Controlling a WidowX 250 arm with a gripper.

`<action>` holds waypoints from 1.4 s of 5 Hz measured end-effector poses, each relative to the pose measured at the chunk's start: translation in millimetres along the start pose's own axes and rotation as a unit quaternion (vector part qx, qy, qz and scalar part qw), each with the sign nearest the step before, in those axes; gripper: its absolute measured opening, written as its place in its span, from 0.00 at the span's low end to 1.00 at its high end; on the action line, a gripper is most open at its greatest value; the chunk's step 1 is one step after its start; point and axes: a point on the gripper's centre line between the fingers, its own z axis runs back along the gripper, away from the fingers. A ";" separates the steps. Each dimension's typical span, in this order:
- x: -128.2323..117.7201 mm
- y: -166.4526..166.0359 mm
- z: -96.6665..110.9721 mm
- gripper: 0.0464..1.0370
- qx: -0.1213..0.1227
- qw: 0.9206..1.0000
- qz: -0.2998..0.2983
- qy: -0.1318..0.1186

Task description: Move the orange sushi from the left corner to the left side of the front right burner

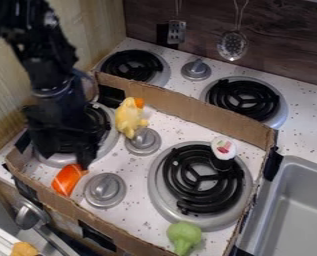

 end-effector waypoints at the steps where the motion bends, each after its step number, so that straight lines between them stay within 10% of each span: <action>1: -3.2 11.1 -18.3 0.96 -0.013 1.000 0.008 0.015; 4: -10.7 1.4 -41.5 0.92 -0.036 0.999 0.006 0.019; 5: -7.3 -7.1 -40.6 0.64 -0.004 1.000 0.003 0.002; 7: -2.0 -13.4 -24.6 0.54 0.038 0.999 -0.015 -0.015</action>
